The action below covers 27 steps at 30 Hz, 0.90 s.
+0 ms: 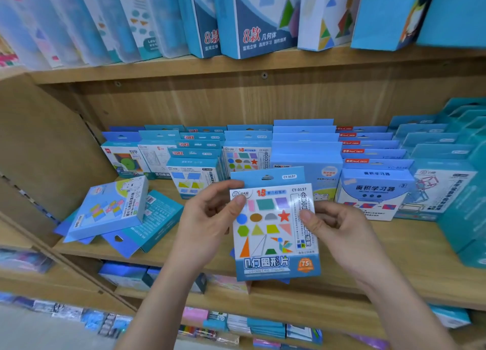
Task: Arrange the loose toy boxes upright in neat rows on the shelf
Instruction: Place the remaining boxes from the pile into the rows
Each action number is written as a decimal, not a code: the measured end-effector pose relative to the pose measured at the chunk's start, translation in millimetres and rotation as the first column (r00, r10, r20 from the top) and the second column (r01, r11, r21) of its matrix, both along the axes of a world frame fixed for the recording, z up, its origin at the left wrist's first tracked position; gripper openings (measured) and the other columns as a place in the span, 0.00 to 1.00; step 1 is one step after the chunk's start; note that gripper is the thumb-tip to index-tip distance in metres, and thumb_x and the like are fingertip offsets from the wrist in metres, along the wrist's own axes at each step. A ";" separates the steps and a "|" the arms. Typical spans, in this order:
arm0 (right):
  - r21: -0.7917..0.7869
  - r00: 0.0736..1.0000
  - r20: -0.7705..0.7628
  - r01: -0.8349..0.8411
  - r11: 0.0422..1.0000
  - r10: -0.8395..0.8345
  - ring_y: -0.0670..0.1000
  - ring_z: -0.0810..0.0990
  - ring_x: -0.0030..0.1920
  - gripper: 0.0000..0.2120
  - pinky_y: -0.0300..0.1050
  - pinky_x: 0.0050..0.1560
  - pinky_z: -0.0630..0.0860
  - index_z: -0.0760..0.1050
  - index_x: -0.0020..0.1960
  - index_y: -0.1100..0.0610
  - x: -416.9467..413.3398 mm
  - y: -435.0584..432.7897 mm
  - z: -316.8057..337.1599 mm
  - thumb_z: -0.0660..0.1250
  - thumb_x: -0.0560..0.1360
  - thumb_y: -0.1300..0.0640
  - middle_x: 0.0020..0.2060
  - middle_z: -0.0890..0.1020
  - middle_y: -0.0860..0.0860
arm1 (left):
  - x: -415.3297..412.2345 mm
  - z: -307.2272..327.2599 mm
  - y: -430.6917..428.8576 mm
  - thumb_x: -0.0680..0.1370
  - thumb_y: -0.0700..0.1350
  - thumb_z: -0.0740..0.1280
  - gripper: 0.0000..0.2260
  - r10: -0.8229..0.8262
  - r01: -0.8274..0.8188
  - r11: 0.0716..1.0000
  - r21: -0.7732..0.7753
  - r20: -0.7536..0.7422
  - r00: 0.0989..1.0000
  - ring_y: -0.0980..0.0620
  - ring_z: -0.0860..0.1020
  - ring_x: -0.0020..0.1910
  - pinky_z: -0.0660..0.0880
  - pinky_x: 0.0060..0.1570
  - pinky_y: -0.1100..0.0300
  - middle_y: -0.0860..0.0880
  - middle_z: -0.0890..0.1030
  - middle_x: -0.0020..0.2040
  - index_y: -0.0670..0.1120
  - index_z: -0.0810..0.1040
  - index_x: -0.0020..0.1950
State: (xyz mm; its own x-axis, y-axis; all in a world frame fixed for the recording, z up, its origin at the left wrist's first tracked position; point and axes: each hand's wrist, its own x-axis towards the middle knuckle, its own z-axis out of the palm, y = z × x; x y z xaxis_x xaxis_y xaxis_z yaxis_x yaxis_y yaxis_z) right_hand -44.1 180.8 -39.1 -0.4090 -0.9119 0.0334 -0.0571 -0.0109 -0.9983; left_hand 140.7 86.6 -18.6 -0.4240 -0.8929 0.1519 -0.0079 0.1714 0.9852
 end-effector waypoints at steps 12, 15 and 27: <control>0.008 0.997 -0.031 -0.074 0.997 0.074 0.43 0.81 0.51 0.16 0.34 0.45 0.76 0.76 0.55 0.46 3.3 -5.0 -4.1 0.72 0.70 0.59 0.49 0.84 0.44 | 25.8 -12.2 10.5 0.71 0.46 0.72 0.23 -0.109 0.124 0.990 -0.068 0.193 0.975 0.35 0.74 0.45 0.76 0.46 0.44 0.47 0.84 0.47 0.67 0.69 0.58; -0.030 0.883 -0.463 -0.094 0.995 0.069 0.33 0.70 0.62 0.38 0.33 0.58 0.68 0.61 0.66 0.32 3.5 -13.7 15.6 0.76 0.67 0.57 0.61 0.71 0.32 | 35.8 -14.4 0.6 0.74 0.44 0.71 0.25 -0.025 0.122 0.962 -0.246 0.363 0.931 0.45 0.75 0.37 0.77 0.40 0.46 0.49 0.83 0.45 0.69 0.67 0.60; 0.316 0.158 -0.931 -0.098 0.944 0.329 0.51 0.76 0.55 0.30 0.48 0.51 0.74 0.65 0.63 0.41 51.1 -100.3 94.7 0.74 0.65 0.42 0.56 0.79 0.45 | 57.5 -2.2 -67.4 0.76 0.48 0.69 0.24 0.064 0.275 0.806 -0.525 0.538 0.840 0.64 0.73 0.34 0.70 0.35 0.63 0.57 0.74 0.33 0.68 0.60 0.63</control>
State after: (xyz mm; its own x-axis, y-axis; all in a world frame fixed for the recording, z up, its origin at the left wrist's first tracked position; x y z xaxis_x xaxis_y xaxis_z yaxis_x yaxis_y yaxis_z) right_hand 7.0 80.5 55.5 0.0578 -0.9935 0.0984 -0.9888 -0.0705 -0.1314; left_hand 198.2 19.3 -20.8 -0.6724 -0.6572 0.3405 -0.4200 0.7176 0.5556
